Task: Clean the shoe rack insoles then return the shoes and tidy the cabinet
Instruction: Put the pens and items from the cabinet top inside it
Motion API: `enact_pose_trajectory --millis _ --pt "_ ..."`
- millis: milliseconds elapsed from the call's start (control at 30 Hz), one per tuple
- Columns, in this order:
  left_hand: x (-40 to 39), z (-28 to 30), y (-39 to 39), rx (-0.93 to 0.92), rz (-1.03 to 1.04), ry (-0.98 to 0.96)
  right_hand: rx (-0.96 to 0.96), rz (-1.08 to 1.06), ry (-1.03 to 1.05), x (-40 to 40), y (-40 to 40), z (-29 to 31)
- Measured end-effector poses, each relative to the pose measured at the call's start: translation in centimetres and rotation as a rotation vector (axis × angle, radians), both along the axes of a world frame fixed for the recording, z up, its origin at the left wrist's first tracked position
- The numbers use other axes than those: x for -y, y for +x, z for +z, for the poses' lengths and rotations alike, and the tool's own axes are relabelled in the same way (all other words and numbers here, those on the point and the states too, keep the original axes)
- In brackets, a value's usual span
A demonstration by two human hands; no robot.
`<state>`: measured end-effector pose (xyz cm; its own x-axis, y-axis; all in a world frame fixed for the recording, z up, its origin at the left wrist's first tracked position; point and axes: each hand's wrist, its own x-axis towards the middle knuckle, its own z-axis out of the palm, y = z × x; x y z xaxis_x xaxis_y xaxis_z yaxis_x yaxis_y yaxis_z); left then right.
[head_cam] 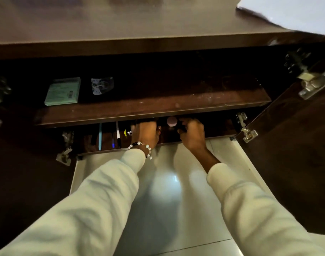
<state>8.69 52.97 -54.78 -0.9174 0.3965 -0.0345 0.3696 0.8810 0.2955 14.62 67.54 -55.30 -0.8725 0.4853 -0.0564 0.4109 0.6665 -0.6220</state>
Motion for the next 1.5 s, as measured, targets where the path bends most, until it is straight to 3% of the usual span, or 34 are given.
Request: enact_pose_trajectory --millis 167,267,367,533,633,733,867,1067,1200,1333,1500 --pt "1.7 5.0 3.4 0.127 -0.151 0.26 -0.167 0.047 -0.132 0.5 4.1 5.2" --pt "2.0 9.4 6.0 0.171 -0.314 0.325 -0.242 0.152 -0.248 0.7 6.1 10.7" --pt "1.8 14.8 7.9 0.145 -0.408 0.522 -0.333 0.209 -0.318 0.2 8.5 17.0" --pt "0.7 24.1 8.2 -0.007 -0.314 0.915 -0.61 0.084 -0.31 -1.4 10.4 26.6" --pt "0.1 28.2 6.5 -0.123 -0.228 0.961 -0.706 -0.034 -0.229 -2.6 9.7 30.3" --pt "-0.6 30.4 3.8 -0.254 -0.077 0.818 -0.691 -0.138 -0.123 -4.1 7.2 32.0" --pt "-1.7 31.6 -0.6 -0.404 0.019 0.507 -0.463 -0.134 0.106 -6.8 2.2 32.2" --pt "-5.4 32.5 -6.6 -0.512 -0.167 -0.037 -0.229 0.057 0.437 -9.1 -5.3 31.9" --pt "-7.6 32.3 -9.9 -0.497 -0.232 -0.255 -0.023 0.207 0.616 -9.4 -8.6 31.7" --pt "-8.5 32.0 -11.3 -0.494 -0.204 -0.374 -0.054 0.251 0.705 -9.5 -9.6 31.5" --pt "-8.9 31.4 -10.9 -0.56 -0.189 -0.309 -0.177 0.222 0.751 -9.4 -9.7 31.3"
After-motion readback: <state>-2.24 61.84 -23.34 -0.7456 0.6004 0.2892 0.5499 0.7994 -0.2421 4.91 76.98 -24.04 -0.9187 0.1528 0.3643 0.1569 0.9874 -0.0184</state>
